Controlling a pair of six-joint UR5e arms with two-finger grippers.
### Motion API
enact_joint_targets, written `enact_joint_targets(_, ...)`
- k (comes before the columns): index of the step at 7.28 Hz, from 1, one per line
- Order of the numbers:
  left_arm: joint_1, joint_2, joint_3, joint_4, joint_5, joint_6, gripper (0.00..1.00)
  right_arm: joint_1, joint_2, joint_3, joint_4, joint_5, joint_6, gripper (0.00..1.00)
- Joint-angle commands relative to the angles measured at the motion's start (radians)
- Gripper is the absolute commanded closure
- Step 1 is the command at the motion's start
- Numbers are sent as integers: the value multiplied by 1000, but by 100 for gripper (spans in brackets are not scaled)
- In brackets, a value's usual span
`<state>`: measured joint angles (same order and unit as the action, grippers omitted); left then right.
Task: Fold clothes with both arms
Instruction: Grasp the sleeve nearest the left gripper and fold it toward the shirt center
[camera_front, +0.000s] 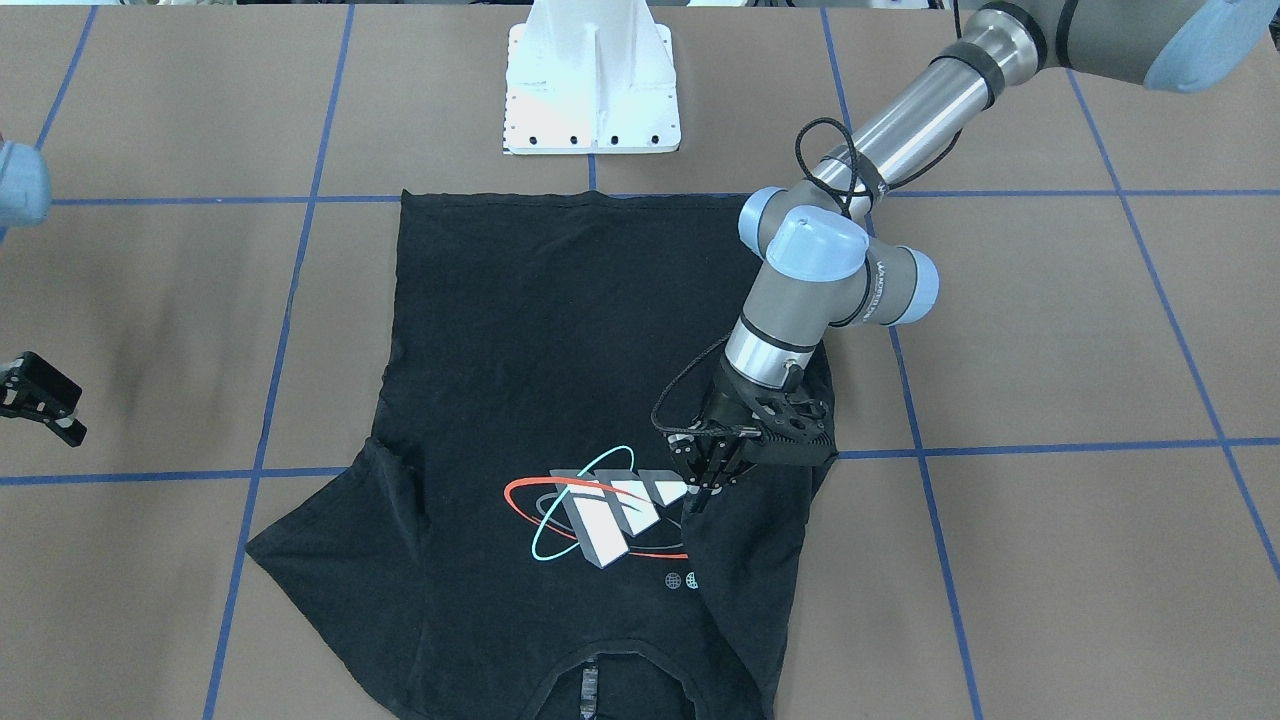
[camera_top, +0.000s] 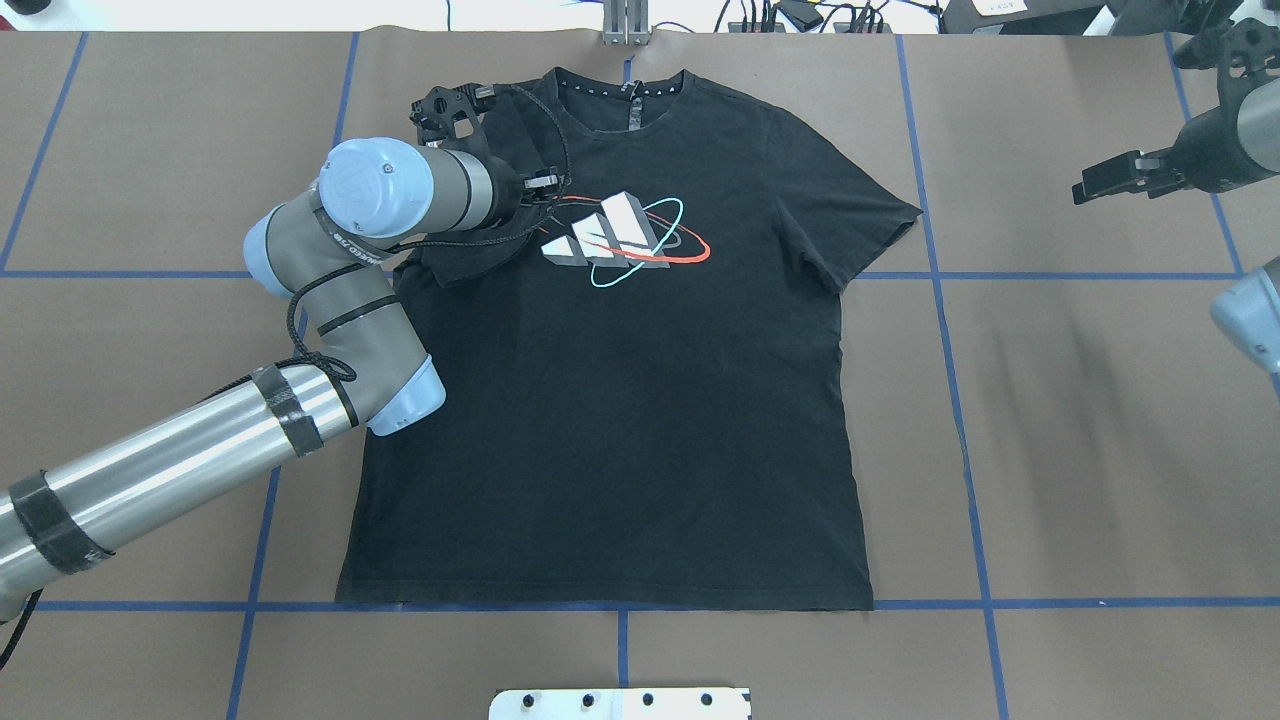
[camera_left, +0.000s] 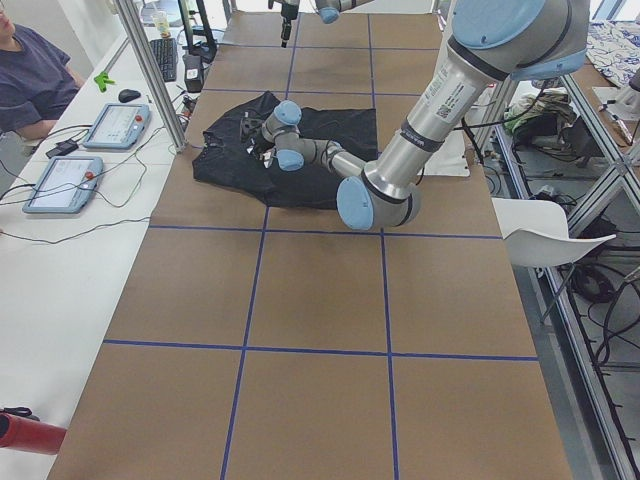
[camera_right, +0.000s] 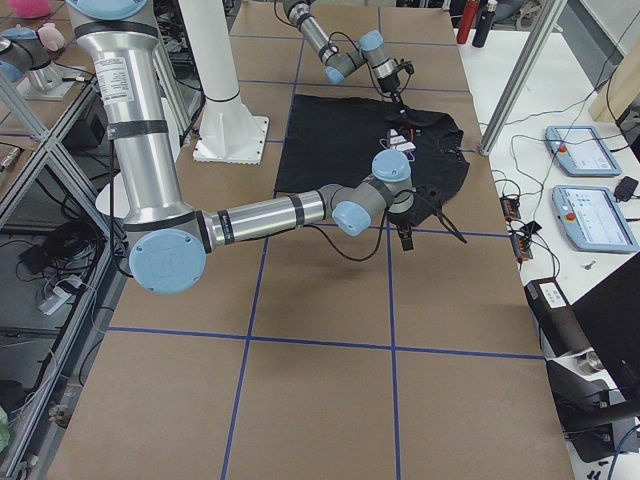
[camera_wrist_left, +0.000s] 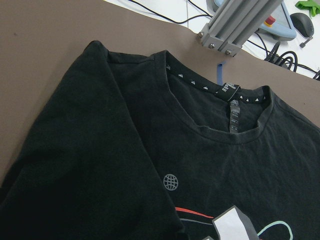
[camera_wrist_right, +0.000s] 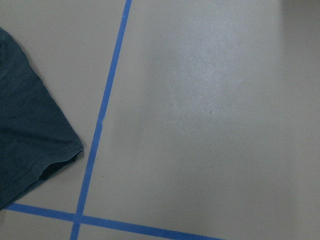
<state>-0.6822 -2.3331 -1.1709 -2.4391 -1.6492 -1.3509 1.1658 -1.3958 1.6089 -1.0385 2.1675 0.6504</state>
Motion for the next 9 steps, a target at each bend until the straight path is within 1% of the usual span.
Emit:
enact_joint_targets(1,3,-3,5,0,0,4,38,0,0,-1,0,0,0,0)
enact_joint_targets(2,1,-2,-1,0,0,12,0,0,1,-1,0,0,0,0)
enact_joint_targets(3,-10,-2,-12,2,-9,57,0,0,12,-7,0,0,3,0)
enact_joint_targets(4,-23,-2,-47,50,-33,147,0,-24,29,-15,-2,-6,41,0)
enact_joint_targets(5,-28,10,-83,63,-40,157,0,-59,94,-53,-2,-46,93,0)
enact_joint_targets(6,-28,29,-101,63,-38,159,0,-130,179,-113,0,-133,195,0)
enact_joint_targets(7,-27,29,-102,63,-37,159,0,-177,240,-169,11,-197,243,0)
enact_joint_targets(8,-27,29,-102,61,-35,159,0,-205,267,-232,88,-208,282,0)
enact_joint_targets(9,-27,29,-104,63,-34,159,0,-213,267,-307,217,-212,314,1)
